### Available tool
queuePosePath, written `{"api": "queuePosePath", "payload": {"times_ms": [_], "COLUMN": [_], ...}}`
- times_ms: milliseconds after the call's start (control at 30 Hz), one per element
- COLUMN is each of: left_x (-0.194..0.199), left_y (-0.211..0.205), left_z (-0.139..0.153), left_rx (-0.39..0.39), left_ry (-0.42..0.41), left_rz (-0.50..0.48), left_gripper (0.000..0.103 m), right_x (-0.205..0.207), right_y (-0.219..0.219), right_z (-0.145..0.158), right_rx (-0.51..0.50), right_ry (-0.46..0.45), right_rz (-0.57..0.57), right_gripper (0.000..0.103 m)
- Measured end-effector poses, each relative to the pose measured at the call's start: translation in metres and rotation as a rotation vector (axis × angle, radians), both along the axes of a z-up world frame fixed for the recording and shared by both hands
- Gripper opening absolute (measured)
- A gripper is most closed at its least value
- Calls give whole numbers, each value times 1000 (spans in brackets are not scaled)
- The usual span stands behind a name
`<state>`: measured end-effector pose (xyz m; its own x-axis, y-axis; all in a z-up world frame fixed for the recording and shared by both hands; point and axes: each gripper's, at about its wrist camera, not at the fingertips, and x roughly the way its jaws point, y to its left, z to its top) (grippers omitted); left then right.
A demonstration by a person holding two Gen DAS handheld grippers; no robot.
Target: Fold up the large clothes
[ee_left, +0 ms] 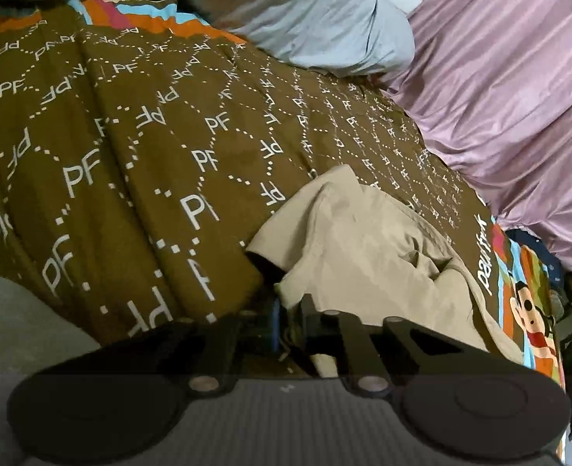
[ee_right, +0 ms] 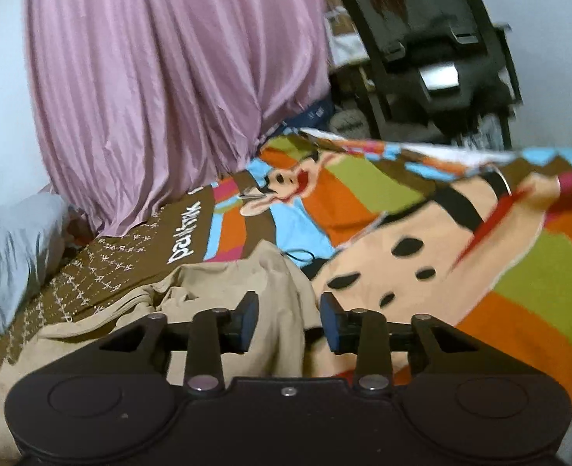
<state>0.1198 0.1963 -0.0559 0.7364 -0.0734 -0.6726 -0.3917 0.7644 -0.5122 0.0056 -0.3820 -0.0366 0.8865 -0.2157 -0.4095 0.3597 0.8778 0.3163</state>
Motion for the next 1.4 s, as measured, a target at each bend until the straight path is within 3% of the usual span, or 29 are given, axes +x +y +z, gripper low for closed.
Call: {"api": "queuePosePath", "payload": {"times_ms": [100,167,233,367,400,433,500,600,733,800,867,1000,1067,1167,1233,1300,1400], "left_x": [0,5,5,-11,-15,-19,-27,-28,-9,5,16,22,23,23,25,27,30], "left_y": [-3,-7,2,22,22,20,13,0,-16,-25,-33,-38,-34,-31,-32,-31,-34], "left_z": [4,-2,-10,-9,-7,-4,4,12,0,-11,-18,-17,-18,-18,-18,-14,0], "left_rx": [51,93,29,-127,-127,-112,-66,-31,-129,-163,-142,-65,-58,-54,-51,-31,-8], "left_ry": [-24,22,47,-40,-51,-64,-95,-128,-65,6,48,26,16,2,-7,-13,-47], "left_rz": [-3,-16,-6,9,13,17,16,-56,-200,-239,-238,-214,-188,-143,-124,-111,-115], "left_gripper": [5,5,7,12,23,47,69,70,80,81,82,84,84,68,37,17,7], "right_x": [5,7,10,9,9,8,7,6,9,14,24,57,74,89,90,90,95], "right_y": [7,7,4,-6,-5,-3,5,24,62,81,103,147,166,192,201,202,195], "right_z": [-1,-4,-8,-15,-14,-13,-10,-4,0,0,2,1,-4,-19,-30,-37,-43], "right_rx": [-31,-21,-11,59,48,31,-21,-147,-340,-391,-422,-461,-480,-539,-582,-583,-523], "right_ry": [17,34,64,82,80,76,59,28,-10,-14,-9,43,74,109,124,141,157], "right_rz": [23,23,6,-14,-15,-14,-6,41,179,263,354,483,522,566,572,582,593], "right_gripper": [40,40,40,40,40,40,44,64,77,77,80,84,84,82,82,81,81]}}
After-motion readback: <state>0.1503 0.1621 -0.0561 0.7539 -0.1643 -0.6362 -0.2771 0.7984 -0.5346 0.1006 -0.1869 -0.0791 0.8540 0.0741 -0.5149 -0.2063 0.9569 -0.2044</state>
